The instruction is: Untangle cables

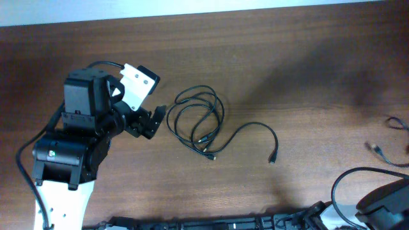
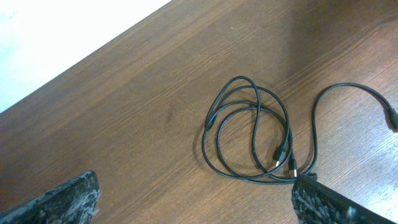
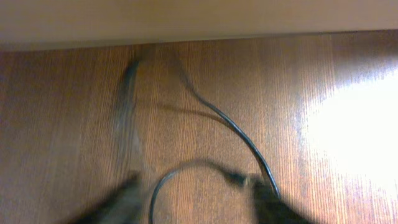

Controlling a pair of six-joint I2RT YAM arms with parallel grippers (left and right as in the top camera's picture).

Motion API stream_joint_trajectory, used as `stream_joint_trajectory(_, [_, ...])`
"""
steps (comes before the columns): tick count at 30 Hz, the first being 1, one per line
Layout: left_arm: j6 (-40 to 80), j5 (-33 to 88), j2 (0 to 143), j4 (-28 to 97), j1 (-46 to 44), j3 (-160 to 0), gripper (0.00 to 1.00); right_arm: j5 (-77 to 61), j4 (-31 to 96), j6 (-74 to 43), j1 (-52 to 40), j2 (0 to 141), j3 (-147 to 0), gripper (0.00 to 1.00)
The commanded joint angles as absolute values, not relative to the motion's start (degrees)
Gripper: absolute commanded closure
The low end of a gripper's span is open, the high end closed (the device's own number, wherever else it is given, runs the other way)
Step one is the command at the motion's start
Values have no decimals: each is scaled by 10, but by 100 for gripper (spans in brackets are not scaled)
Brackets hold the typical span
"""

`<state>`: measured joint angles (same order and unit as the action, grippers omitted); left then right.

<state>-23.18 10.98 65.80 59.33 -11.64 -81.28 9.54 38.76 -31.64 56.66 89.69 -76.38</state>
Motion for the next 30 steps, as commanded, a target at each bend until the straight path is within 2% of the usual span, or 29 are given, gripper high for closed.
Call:
stream_joint_trajectory(1, [-239, 116, 656, 593, -113, -815, 1, 64, 387, -321, 571, 900, -764, 4])
stream_joint_trajectory(4, [-239, 116, 656, 593, -113, -815, 1, 31, 388, -320, 571, 900, -764, 3])
stream_joint_trajectory(5, [-239, 116, 656, 593, -113, -815, 1, -11, 388, -319, 571, 900, -764, 0])
stream_joint_trajectory(6, [-239, 116, 656, 593, -113, -815, 1, -56, 388, -314, 570, 900, -764, 1])
stream_joint_trajectory(10, [-239, 116, 656, 593, -113, -815, 1, -261, 393, -219, 569, 900, -764, 1])
stream_joint_trajectory(14, [-239, 116, 656, 593, -113, -815, 1, -317, 438, -119, 522, 900, -763, 1])
stream_joint_trajectory(22, [-239, 116, 656, 593, -113, -815, 1, -319, 448, 55, 211, 904, -761, 1])
stream_joint_trajectory(30, [-239, 116, 656, 593, -113, -815, 1, -313, 407, 62, -36, 1002, -761, 1])
